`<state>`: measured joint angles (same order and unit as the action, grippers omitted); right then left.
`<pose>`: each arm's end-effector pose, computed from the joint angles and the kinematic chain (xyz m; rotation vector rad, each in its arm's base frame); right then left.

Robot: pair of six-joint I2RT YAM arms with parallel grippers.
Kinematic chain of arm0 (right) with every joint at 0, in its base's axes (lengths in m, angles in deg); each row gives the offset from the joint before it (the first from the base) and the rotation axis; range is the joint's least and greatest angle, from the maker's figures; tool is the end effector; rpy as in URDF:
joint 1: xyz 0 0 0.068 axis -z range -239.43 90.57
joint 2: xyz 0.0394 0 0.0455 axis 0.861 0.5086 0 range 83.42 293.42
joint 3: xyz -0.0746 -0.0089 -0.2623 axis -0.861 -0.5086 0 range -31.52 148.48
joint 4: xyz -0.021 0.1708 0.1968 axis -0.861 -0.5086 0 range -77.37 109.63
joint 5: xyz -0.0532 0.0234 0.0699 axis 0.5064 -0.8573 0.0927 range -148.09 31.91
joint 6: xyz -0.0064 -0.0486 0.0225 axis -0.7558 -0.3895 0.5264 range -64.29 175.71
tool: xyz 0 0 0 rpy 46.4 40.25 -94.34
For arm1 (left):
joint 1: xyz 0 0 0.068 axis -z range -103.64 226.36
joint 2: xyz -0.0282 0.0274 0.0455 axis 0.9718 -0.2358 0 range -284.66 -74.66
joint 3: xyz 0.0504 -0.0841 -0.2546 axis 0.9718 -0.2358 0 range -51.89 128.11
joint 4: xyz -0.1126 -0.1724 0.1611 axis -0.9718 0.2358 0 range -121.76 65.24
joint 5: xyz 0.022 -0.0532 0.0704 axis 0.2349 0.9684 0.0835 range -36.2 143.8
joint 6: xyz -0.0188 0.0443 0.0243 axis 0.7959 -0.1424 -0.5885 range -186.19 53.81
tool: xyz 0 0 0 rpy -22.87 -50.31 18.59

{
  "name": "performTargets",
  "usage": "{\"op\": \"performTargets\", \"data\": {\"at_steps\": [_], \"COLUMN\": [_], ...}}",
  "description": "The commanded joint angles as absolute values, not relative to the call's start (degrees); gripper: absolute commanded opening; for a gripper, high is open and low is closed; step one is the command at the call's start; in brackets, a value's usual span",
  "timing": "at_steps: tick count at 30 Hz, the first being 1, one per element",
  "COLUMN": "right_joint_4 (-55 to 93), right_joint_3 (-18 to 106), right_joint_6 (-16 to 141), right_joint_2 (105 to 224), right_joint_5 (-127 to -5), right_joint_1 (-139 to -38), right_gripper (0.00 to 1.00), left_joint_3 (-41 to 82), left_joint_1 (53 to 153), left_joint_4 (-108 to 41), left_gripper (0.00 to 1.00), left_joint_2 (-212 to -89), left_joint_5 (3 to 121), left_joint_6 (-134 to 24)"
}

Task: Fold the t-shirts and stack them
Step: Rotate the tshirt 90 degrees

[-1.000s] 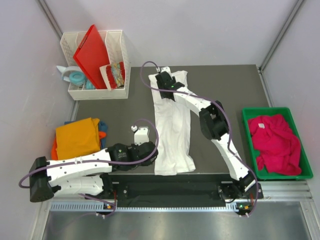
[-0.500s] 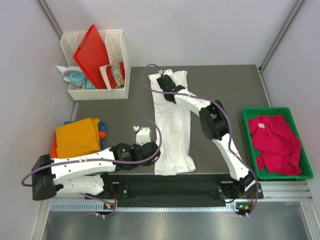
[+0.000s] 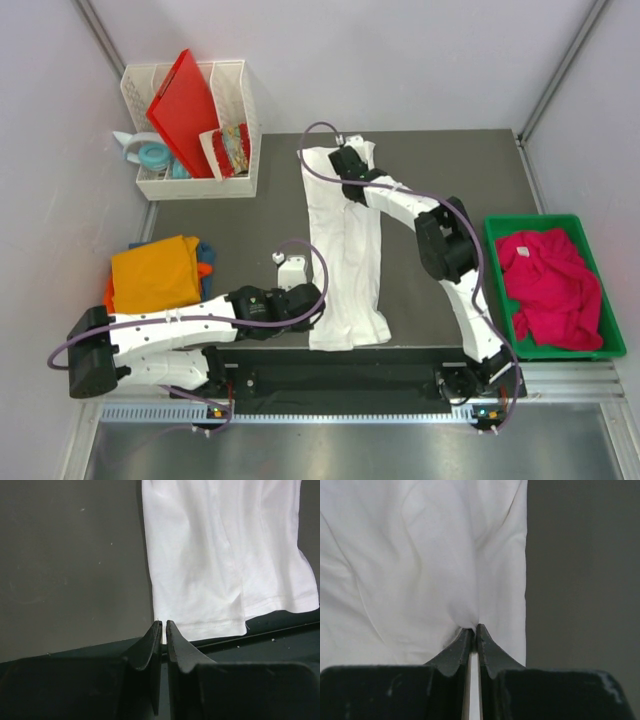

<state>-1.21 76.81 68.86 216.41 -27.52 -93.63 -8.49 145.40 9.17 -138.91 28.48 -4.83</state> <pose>0.4412 0.2780 0.1844 -0.1620 2.2330 -0.1913 0.0877 -0.1867 0.2266 0.0267 2.5247 -0.3377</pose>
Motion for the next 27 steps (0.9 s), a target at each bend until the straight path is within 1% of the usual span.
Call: {"op": "performTargets", "data": {"at_steps": [1,6,8,9,10,11,12,14,15,18,22,25,26,27], "right_joint_4": [0.6,-0.5,-0.6,-0.7,-0.7,-0.2,0.4,2.3,4.5,6.0,7.8,7.4,6.0,5.2], "right_joint_3": [76.1,73.0,71.3,70.9,70.3,69.8,69.4,67.0,66.2,65.9,67.3,71.2,72.6,74.2], "right_joint_6": [70.5,73.7,74.3,74.3,74.3,74.3,74.3,73.7,73.5,73.3,73.4,73.4,73.4,73.4], "right_joint_2": [211.7,211.0,210.3,209.8,209.5,209.3,208.5,207.3,206.0,205.0,203.0,202.9,203.6,205.3], "right_joint_5": [-26.0,-25.2,-24.3,-23.6,-23.3,-23.4,-23.5,-24.7,-25.2,-26.9,-27.8,-31.4,-34.1,-35.9], "right_joint_1": [-92.9,-91.2,-90.8,-90.5,-90.5,-90.4,-90.3,-90.2,-90.3,-90.2,-90.5,-90.6,-90.6,-90.5], "right_gripper": [0.02,0.03,0.06,0.1,0.18,0.22,0.29,0.36,0.42,0.53,0.56,0.54,0.52,0.37], "left_joint_3": [-8.4,-9.3,-9.8,-10.0,-10.2,-10.3,-10.4,-10.5,-10.5,-10.0,-9.5,-9.7,-9.7,-9.7], "left_joint_1": [145.5,145.5,145.5,145.6,145.5,145.5,145.5,145.6,145.6,145.6,145.5,145.5,145.6,145.6], "left_joint_4": [7.2,7.7,7.6,7.6,7.4,7.4,7.0,6.6,6.0,5.9,5.9,5.7,5.6,5.6], "left_gripper": [0.13,0.12,0.12,0.13,0.13,0.13,0.13,0.13,0.13,0.13,0.13,0.12,0.12,0.12], "left_joint_2": [-138.4,-137.9,-137.4,-137.2,-137.0,-136.9,-136.9,-137.1,-137.4,-138.5,-139.2,-139.2,-139.2,-139.3], "left_joint_5": [29.0,29.4,29.3,29.4,29.4,29.5,29.4,29.5,29.9,30.2,30.5,30.3,30.3,30.2], "left_joint_6": [-4.1,-2.9,-2.4,-2.3,-2.2,-2.0,-2.0,-2.2,-2.3,-2.6,-2.7,-2.6,-2.6,-2.6]}}
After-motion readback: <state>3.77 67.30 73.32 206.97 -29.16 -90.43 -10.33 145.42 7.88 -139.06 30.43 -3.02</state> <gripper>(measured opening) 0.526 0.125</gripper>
